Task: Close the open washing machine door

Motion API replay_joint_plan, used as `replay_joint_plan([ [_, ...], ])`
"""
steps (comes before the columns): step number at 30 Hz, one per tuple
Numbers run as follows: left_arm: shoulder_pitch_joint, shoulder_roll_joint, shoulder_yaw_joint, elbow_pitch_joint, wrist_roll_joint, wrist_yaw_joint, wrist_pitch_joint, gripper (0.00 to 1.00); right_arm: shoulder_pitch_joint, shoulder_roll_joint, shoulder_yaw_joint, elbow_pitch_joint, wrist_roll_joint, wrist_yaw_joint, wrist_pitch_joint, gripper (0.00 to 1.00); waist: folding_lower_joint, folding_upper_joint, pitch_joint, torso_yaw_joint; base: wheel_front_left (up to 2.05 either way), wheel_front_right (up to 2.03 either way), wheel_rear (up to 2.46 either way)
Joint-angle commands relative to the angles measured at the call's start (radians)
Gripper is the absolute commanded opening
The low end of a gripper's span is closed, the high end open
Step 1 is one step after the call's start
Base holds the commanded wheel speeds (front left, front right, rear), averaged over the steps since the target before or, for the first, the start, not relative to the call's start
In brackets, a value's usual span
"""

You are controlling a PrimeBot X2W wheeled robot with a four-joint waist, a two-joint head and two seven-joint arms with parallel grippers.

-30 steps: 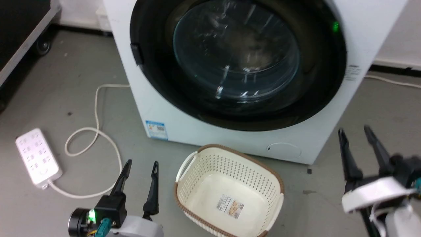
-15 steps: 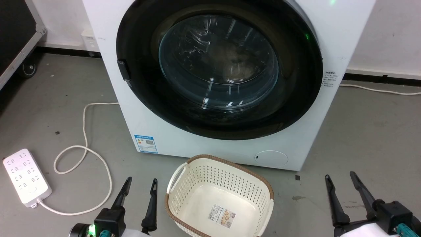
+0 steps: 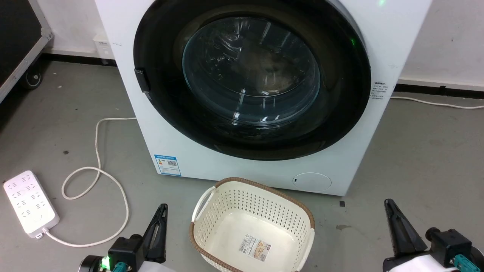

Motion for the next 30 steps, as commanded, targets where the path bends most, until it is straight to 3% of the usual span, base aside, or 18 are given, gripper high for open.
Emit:
replay_joint_plan([
  [1, -0.004, -0.002, 0.004, -0.007, 0.005, 0.004, 0.007, 0.00, -0.003, 0.001, 0.002, -0.010, -0.007, 0.000, 0.005, 0.00, 0.0000, -0.0001, 0.000, -0.001, 0.00, 0.00, 0.00],
  [30, -0.014, -0.009, 0.028, -0.045, 0.031, 0.017, 0.077, 0.00, -0.014, 0.002, 0.020, -0.048, -0.025, 0.000, 0.073, 0.00, 0.0000, -0.0001, 0.005, -0.009, 0.00, 0.00, 0.00],
])
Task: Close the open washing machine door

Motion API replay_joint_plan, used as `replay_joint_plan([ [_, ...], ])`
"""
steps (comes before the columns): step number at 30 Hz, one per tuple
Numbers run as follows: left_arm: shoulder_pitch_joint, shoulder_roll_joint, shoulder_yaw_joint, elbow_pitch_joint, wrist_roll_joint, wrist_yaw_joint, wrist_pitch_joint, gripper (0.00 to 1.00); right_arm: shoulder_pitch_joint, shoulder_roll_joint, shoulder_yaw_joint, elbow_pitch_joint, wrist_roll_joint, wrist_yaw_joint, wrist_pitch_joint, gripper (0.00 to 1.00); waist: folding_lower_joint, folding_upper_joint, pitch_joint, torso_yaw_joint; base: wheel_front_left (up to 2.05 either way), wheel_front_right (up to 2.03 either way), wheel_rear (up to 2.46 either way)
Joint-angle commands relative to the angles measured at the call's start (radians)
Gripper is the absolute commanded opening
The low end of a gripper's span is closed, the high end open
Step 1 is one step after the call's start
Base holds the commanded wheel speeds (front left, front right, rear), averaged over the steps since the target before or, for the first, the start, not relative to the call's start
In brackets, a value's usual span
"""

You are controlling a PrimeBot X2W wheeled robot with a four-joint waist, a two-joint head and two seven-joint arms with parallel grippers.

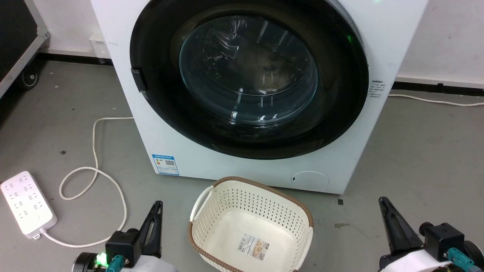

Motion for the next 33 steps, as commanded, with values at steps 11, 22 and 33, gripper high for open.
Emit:
replay_joint_plan([
  [11, -0.016, -0.006, 0.010, -0.017, 0.013, 0.009, 0.026, 0.00, -0.014, 0.002, 0.008, -0.020, -0.014, 0.000, 0.024, 0.00, 0.0000, 0.0000, 0.002, -0.003, 0.00, 0.00, 0.00],
  [22, -0.019, -0.009, 0.019, -0.032, 0.023, 0.013, 0.053, 0.00, -0.018, 0.003, 0.015, -0.034, -0.021, -0.001, 0.051, 0.00, 0.0000, 0.0000, 0.004, -0.006, 0.00, 0.00, 0.00],
  [33, -0.023, -0.011, 0.027, -0.044, 0.031, 0.018, 0.075, 0.00, -0.021, 0.003, 0.020, -0.047, -0.027, -0.001, 0.073, 0.00, 0.0000, 0.0000, 0.005, -0.009, 0.00, 0.00, 0.00],
])
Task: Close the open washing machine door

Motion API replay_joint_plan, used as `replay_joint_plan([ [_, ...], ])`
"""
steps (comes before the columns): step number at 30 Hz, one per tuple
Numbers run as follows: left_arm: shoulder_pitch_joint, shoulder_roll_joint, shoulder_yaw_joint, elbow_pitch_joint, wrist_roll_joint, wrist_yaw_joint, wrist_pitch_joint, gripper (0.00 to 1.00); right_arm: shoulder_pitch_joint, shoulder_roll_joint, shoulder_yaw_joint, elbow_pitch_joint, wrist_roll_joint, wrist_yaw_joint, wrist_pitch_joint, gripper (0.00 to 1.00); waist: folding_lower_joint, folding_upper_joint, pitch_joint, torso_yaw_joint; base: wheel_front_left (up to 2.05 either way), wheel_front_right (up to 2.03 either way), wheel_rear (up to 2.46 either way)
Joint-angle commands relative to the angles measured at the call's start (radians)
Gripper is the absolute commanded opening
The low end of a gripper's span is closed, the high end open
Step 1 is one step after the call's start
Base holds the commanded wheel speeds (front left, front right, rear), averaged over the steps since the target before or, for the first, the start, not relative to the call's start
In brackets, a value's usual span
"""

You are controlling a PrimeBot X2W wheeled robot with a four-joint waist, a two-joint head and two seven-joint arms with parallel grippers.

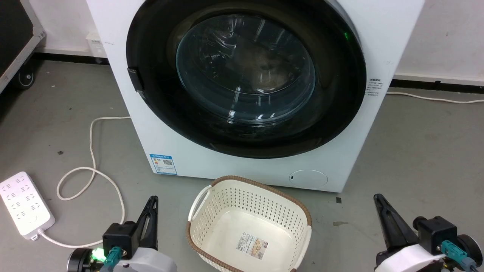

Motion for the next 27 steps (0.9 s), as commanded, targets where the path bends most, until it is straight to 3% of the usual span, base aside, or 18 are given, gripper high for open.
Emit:
replay_joint_plan([
  [1, -0.012, -0.001, 0.005, -0.007, 0.011, 0.004, 0.009, 0.00, -0.014, 0.003, 0.003, -0.009, -0.010, 0.000, 0.007, 0.00, 0.0000, 0.0000, 0.000, 0.000, 0.00, 0.00, 0.00],
  [27, -0.021, -0.007, 0.026, -0.039, 0.034, 0.015, 0.069, 0.00, -0.023, 0.005, 0.018, -0.042, -0.026, -0.001, 0.066, 0.00, 0.0000, 0.0000, 0.004, -0.008, 0.00, 0.00, 0.00],
])
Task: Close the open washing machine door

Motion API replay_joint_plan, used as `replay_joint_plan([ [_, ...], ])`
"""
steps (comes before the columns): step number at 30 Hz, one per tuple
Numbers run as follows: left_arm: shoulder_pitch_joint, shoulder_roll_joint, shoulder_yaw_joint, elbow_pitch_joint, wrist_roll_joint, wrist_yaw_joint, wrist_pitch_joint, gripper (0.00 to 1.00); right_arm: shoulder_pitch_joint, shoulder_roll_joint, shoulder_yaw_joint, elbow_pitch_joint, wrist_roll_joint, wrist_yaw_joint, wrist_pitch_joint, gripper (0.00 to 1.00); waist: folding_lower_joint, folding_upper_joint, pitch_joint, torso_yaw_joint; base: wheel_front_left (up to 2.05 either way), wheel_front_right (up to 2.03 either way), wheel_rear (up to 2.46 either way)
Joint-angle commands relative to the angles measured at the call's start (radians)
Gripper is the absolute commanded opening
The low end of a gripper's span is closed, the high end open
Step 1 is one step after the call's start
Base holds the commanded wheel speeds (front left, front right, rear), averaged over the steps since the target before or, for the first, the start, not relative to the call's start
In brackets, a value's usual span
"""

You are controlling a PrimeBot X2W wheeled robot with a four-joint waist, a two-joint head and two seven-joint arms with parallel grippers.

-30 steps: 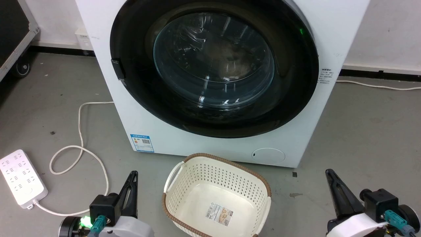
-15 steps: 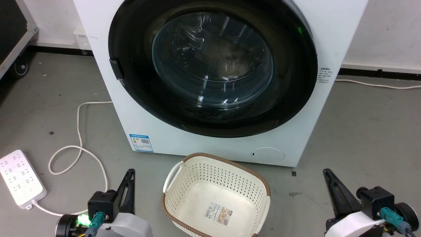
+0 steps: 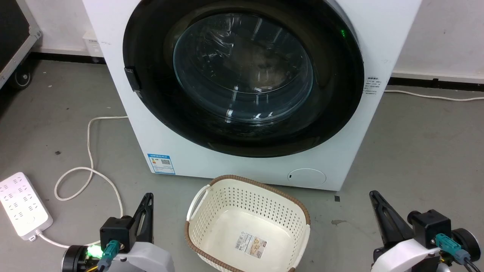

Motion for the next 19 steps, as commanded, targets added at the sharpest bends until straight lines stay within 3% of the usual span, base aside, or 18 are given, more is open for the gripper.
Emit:
replay_joint_plan([
  [1, -0.016, -0.001, 0.005, -0.007, 0.010, 0.006, 0.008, 0.00, -0.013, 0.004, 0.003, -0.010, -0.009, -0.001, 0.008, 0.00, 0.0000, -0.0001, 0.000, -0.001, 0.00, 0.00, 0.00],
  [19, -0.019, -0.003, 0.014, -0.020, 0.019, 0.011, 0.031, 0.00, -0.016, 0.005, 0.009, -0.023, -0.015, -0.001, 0.030, 0.00, 0.0000, -0.0001, 0.002, -0.003, 0.00, 0.00, 0.00],
])
